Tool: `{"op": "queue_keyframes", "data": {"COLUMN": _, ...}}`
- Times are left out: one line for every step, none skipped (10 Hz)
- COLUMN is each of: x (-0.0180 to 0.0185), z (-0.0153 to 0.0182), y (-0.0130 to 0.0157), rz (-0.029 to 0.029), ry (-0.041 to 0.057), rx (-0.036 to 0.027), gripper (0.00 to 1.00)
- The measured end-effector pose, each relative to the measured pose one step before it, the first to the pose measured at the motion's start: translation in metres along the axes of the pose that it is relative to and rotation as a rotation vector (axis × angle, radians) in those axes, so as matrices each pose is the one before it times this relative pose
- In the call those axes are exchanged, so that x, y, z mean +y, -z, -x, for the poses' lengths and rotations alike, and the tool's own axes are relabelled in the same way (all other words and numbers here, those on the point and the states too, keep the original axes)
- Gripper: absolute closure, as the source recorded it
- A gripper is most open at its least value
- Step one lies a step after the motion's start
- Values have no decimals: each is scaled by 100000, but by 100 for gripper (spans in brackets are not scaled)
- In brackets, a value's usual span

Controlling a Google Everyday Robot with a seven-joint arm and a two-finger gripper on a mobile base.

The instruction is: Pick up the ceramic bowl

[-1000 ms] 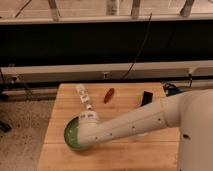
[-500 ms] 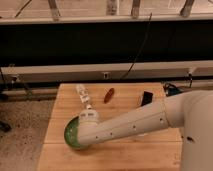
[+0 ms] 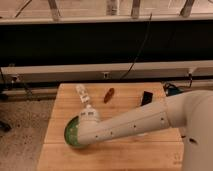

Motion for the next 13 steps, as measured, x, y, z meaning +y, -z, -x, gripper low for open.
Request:
{"op": "queue_keyframes", "data": {"x": -26, "z": -34, "y": 78, "rz": -135, "ry": 45, "rx": 114, "gripper": 100}}
{"op": "queue_keyframes", "data": {"x": -12, "z": -11, "y": 34, "rz": -185, "ry": 62, "rx": 46, "gripper": 100}}
{"op": "queue_keyframes", "data": {"x": -10, "z": -67, "y": 62, "rz": -68, "ry": 99, "rx": 93, "gripper": 100}}
{"op": "queue_keyframes", "data": {"x": -42, "z": -121, "y": 156, "rz": -211, "ry": 2, "rx": 205, "gripper": 100}}
{"op": "queue_keyframes", "data": {"x": 22, "z": -82, "y": 40, "rz": -112, "ry": 41, "rx": 155, "gripper": 100}}
{"op": "queue_keyframes", "data": {"x": -20, "z": -21, "y": 77, "rz": -74, "ry": 159, "rx": 10, "gripper": 100}}
{"op": "queue_keyframes", "data": {"x": -91, "z": -43, "y": 108, "rz": -266, "ry": 98, "rx": 23, "gripper": 100}}
{"op": "queue_keyframes", "data": {"x": 14, "z": -25, "y": -5, "rz": -19, "ry": 69, "rx": 102, "gripper": 100}}
{"op": "queue_keyframes", "data": {"x": 11, "z": -8, "y": -9, "rz": -62, "ry": 59, "rx": 60, "gripper": 100}}
{"op": "queue_keyframes", "data": {"x": 19, "z": -16, "y": -15, "rz": -99, "ry": 39, "rx": 63, "gripper": 100}}
{"op": "queue_keyframes", "data": {"x": -13, "z": -14, "y": -5, "rz": -83, "ry": 70, "rx": 89, "gripper": 100}}
{"op": "queue_keyframes", "data": {"x": -13, "z": -3, "y": -10, "rz": -192, "ry": 103, "rx": 81, "gripper": 100}}
{"op": "queue_keyframes", "data": {"x": -24, "z": -3, "y": -13, "rz": -183, "ry": 114, "rx": 98, "gripper": 100}}
